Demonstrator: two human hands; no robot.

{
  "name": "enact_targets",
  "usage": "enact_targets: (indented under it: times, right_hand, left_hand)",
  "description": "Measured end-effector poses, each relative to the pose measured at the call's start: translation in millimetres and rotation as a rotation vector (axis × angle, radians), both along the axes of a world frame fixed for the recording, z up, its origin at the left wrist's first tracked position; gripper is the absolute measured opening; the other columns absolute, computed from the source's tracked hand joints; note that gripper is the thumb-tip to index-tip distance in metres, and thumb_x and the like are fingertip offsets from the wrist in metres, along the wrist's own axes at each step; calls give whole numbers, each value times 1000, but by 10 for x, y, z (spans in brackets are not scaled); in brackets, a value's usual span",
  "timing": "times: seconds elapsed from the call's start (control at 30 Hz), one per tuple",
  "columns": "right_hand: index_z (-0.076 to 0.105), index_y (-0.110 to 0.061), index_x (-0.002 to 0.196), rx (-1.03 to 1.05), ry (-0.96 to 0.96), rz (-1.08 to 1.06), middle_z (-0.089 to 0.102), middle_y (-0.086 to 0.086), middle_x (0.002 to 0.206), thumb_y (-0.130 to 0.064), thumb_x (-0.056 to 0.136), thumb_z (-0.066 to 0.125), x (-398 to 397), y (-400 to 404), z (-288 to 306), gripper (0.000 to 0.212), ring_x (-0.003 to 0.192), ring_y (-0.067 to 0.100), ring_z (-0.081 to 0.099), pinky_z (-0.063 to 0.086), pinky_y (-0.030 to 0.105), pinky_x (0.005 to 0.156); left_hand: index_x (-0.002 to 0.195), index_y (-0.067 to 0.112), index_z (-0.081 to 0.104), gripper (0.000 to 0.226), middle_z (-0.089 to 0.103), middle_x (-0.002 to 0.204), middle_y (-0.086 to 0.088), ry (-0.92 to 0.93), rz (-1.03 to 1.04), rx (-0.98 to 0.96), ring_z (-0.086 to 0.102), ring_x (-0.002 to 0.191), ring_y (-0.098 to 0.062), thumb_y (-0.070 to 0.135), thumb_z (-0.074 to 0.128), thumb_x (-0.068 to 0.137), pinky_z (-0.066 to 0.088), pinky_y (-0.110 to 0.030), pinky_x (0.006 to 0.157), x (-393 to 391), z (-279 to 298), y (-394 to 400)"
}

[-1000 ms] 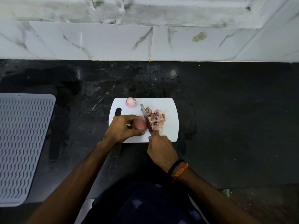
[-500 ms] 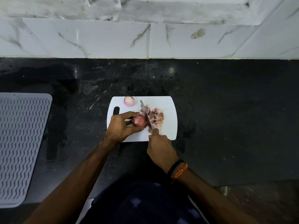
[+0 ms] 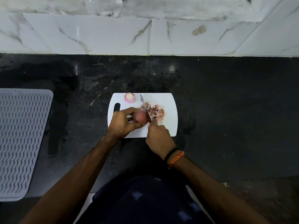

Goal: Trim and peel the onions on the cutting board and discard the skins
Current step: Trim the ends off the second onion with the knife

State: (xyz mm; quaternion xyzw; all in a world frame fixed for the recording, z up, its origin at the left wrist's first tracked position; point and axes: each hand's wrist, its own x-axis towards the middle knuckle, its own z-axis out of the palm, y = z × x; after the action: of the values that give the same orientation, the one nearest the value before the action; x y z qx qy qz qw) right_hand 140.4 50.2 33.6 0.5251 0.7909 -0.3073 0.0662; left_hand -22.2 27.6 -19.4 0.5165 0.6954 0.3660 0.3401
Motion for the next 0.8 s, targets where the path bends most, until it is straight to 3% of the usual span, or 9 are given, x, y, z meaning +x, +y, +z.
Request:
enact_targets:
  times: [0.2, 0.43, 0.8]
  right_hand:
    - [39, -5, 137, 12, -3, 15, 61, 13, 122, -16, 101, 41, 188, -206, -10, 37, 104, 28, 62, 49, 33, 89]
    - [34, -3, 141, 14, 2, -20, 63, 19, 116, -12, 97, 44, -5, -94, -110, 46, 101, 36, 62, 49, 39, 86]
    - [39, -7, 129, -25, -30, -32, 64, 16, 109, -13, 99, 41, 188, -286, -279, 31, 94, 34, 65, 50, 40, 76]
  left_hand:
    - [119, 10, 68, 58, 70, 111, 1, -49, 20, 9, 65, 98, -12, 19, 91, 67, 51, -9, 82, 12, -15, -10]
    - [120, 8, 68, 60, 71, 111, -2, -31, 37, 3, 66, 99, -15, 21, 91, 66, 52, -10, 82, -6, -64, -13]
    - [113, 10, 66, 59, 69, 110, 0, -40, 69, -36, 64, 97, -14, 27, 93, 64, 49, -5, 75, -7, -63, -10]
